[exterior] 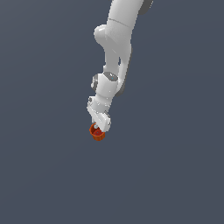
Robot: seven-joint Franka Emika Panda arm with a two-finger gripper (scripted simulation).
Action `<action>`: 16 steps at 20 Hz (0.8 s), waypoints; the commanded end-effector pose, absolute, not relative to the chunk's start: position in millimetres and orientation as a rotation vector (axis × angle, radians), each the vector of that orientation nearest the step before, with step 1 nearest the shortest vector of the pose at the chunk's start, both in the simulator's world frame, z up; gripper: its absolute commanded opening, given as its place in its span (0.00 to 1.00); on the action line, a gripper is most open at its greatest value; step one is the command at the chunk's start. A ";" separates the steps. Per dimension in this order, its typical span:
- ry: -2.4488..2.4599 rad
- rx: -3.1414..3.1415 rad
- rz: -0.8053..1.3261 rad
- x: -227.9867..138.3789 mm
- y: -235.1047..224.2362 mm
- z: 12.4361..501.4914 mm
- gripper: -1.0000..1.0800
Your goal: Pick up the object and move it to a goal position.
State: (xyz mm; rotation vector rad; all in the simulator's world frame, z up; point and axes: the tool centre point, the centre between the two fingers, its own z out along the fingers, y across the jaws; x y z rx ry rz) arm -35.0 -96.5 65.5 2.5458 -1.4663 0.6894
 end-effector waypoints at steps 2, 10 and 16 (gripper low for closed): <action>-1.467 2.546 0.692 -27.1 -97.0 69.2 0.00; -1.468 2.546 0.692 8.9 -98.8 83.8 0.00; -1.468 2.547 0.691 48.5 -100.5 99.1 0.00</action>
